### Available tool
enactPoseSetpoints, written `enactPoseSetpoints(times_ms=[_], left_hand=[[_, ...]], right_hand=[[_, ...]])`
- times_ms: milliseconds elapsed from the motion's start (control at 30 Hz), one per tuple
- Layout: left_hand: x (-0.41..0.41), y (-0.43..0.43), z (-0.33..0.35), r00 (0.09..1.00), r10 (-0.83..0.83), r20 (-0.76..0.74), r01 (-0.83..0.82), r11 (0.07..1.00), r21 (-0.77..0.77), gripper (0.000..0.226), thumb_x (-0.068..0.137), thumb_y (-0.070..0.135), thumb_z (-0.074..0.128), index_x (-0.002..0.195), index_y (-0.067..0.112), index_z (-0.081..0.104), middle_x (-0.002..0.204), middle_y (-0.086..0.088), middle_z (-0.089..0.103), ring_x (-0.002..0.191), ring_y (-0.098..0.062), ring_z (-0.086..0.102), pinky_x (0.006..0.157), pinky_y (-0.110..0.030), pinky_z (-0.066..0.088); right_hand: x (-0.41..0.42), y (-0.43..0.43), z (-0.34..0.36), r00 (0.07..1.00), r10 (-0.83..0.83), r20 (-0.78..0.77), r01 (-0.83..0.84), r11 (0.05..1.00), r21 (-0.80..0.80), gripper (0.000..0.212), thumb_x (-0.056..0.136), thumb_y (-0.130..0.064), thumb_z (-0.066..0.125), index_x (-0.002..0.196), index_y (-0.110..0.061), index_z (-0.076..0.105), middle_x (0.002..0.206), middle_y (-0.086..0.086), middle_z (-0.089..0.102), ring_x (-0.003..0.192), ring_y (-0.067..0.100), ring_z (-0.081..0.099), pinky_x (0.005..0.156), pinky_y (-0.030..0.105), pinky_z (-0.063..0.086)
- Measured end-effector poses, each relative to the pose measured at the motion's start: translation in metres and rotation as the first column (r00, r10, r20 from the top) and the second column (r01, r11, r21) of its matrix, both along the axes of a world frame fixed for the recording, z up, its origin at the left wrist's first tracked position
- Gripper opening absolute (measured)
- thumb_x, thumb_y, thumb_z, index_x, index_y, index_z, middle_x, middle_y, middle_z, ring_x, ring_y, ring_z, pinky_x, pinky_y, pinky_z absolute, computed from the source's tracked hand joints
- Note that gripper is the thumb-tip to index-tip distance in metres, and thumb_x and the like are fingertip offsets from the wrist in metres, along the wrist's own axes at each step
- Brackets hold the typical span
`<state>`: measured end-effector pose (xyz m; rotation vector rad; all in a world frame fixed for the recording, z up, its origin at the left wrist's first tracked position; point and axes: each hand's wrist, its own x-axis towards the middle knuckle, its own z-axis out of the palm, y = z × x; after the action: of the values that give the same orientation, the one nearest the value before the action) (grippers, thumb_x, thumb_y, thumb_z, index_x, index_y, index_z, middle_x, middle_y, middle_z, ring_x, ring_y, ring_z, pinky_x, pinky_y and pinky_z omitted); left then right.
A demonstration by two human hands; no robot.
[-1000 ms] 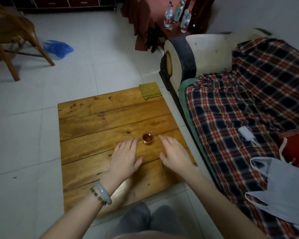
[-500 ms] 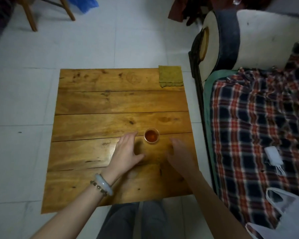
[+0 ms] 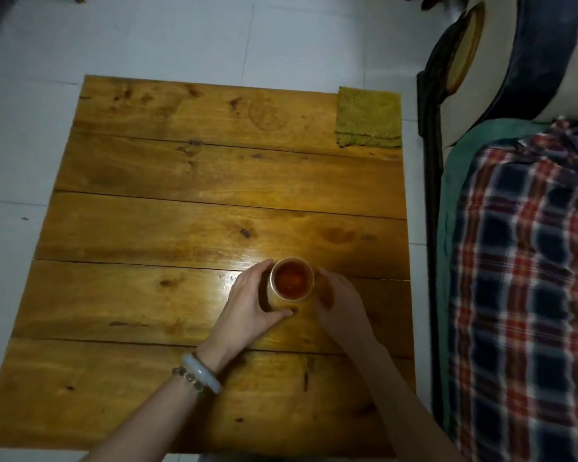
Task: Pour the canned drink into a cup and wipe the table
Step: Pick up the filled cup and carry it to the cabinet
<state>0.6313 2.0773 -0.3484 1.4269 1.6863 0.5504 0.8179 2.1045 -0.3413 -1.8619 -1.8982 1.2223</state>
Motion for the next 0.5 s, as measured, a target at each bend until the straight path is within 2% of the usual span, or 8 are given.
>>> enactPoseSetpoints(times_ms=[167, 267, 367, 500], left_hand=[[0.007, 0.006, -0.02, 0.995, 0.057, 0.076, -0.062, 0.996, 0.063, 0.085, 0.059, 0.034, 0.088, 0.13, 0.036, 0.042, 0.126, 0.023, 0.046, 0.123, -0.001, 0.04, 0.102, -0.02, 0.032], [0.011, 0.008, -0.022, 0.992, 0.071, 0.1, -0.082, 0.99, 0.11, 0.075, 0.058, 0.049, 0.082, 0.12, 0.052, 0.041, 0.119, 0.039, 0.045, 0.118, 0.007, 0.041, 0.095, -0.007, 0.032], [0.014, 0.006, -0.025, 0.987, 0.1, 0.125, -0.115, 0.987, 0.111, 0.07, 0.058, 0.055, 0.079, 0.118, 0.055, 0.042, 0.119, 0.035, 0.048, 0.117, 0.005, 0.045, 0.091, -0.004, 0.033], [0.016, 0.003, -0.025, 0.976, 0.124, 0.179, -0.142, 0.985, 0.095, 0.07, 0.059, 0.052, 0.082, 0.116, 0.054, 0.042, 0.117, 0.025, 0.055, 0.113, 0.001, 0.052, 0.088, -0.009, 0.039]], right_hand=[[-0.002, 0.0, -0.022, 0.997, 0.051, -0.054, -0.043, 0.99, 0.138, 0.045, 0.078, -0.002, 0.065, 0.121, -0.013, 0.059, 0.114, 0.002, 0.063, 0.106, 0.018, 0.052, 0.087, 0.007, 0.028], [-0.004, 0.0, -0.025, 0.995, 0.069, -0.077, -0.053, 0.98, 0.192, 0.038, 0.077, -0.002, 0.066, 0.113, -0.012, 0.063, 0.106, 0.003, 0.065, 0.099, 0.018, 0.054, 0.083, 0.003, 0.029], [-0.004, -0.001, -0.025, 0.992, 0.082, -0.093, -0.061, 0.977, 0.203, 0.037, 0.077, -0.001, 0.066, 0.113, -0.01, 0.063, 0.106, 0.005, 0.065, 0.099, 0.019, 0.055, 0.084, 0.011, 0.032], [-0.006, -0.003, -0.02, 0.991, 0.096, -0.095, -0.077, 0.98, 0.183, 0.038, 0.079, -0.003, 0.064, 0.116, -0.01, 0.061, 0.11, 0.004, 0.065, 0.102, 0.015, 0.053, 0.086, 0.007, 0.029]])
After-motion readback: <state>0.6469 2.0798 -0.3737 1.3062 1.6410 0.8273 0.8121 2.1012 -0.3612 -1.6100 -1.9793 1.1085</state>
